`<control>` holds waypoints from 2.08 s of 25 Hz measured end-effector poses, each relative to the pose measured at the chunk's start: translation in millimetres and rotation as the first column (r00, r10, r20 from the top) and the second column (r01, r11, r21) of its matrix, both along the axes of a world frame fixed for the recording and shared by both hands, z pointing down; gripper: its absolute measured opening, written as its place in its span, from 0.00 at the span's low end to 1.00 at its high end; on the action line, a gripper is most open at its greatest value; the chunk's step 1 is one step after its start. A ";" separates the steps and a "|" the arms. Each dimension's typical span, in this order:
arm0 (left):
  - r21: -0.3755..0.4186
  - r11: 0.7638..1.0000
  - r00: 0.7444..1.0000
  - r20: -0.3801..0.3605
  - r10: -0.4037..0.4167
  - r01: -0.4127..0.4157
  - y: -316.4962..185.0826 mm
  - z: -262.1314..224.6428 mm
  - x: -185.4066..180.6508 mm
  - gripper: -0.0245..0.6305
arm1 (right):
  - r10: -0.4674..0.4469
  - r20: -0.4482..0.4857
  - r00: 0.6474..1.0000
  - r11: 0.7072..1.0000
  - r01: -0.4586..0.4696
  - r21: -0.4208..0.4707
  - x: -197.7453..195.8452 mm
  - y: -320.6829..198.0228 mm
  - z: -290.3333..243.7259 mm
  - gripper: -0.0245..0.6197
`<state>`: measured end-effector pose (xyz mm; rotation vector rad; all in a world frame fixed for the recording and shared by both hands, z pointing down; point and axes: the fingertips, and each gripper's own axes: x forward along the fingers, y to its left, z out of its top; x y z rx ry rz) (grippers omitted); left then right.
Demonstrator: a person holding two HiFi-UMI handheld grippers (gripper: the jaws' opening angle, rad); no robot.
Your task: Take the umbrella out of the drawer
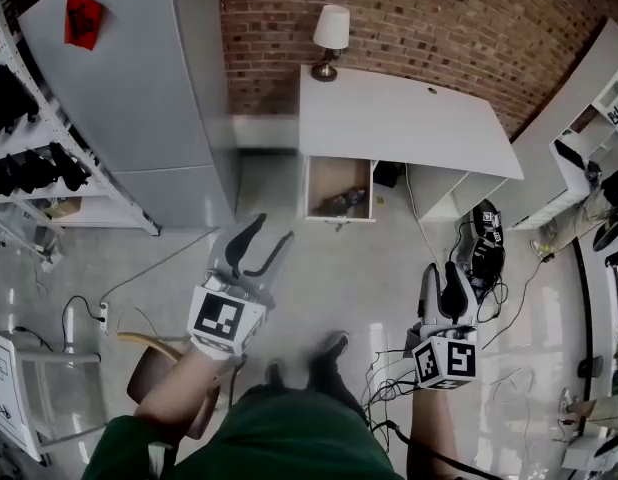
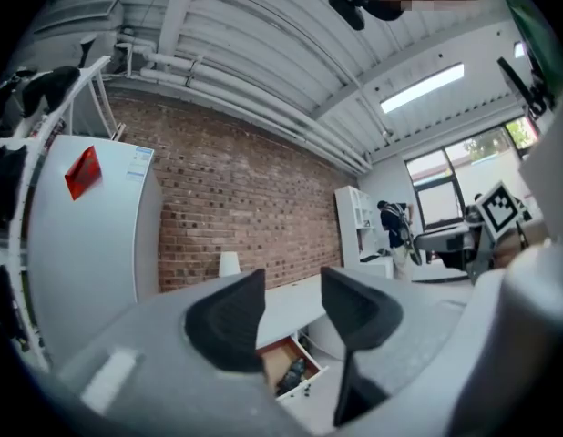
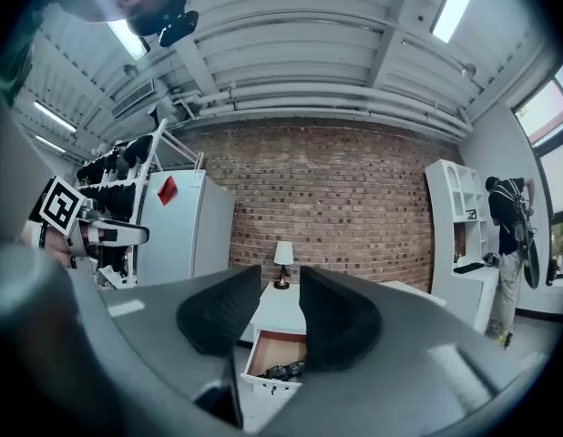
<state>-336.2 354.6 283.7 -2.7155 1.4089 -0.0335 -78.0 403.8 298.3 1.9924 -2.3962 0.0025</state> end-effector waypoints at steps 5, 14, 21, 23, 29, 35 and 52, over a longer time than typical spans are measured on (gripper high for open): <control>-0.042 0.999 1.000 0.026 -0.002 0.003 -25.6 22.1 35.6 0.33 | -0.029 0.032 0.999 1.000 0.029 -0.002 30.1 -30.2 18.1 0.27; -0.114 0.992 0.994 0.100 -0.046 0.058 -93.7 44.9 124.5 0.35 | -0.096 0.119 0.988 0.994 0.101 -0.039 111.6 -110.7 43.7 0.31; -0.139 0.985 0.985 0.148 -0.084 0.105 -127.5 60.9 168.7 0.34 | -0.164 0.130 0.978 0.984 0.172 -0.054 147.5 -154.4 54.0 0.31; -0.145 0.983 0.983 0.159 -0.092 0.116 -134.3 66.7 176.1 0.34 | -0.179 0.136 0.974 0.981 0.188 -0.056 154.9 -164.6 58.7 0.31; -0.163 0.977 0.977 0.189 -0.102 0.134 -155.8 79.3 186.0 0.34 | -0.205 0.164 0.965 0.972 0.221 -0.082 164.5 -192.7 72.9 0.31; -0.198 0.971 0.977 0.193 -0.092 0.131 -193.1 97.8 188.4 0.34 | -0.201 0.181 0.963 0.966 0.225 -0.124 163.2 -230.4 88.6 0.31; -0.302 0.953 0.957 0.275 0.089 -0.002 -387.7 198.6 196.9 0.33 | -0.081 0.099 0.992 0.960 0.104 -0.262 168.7 -398.4 124.8 0.31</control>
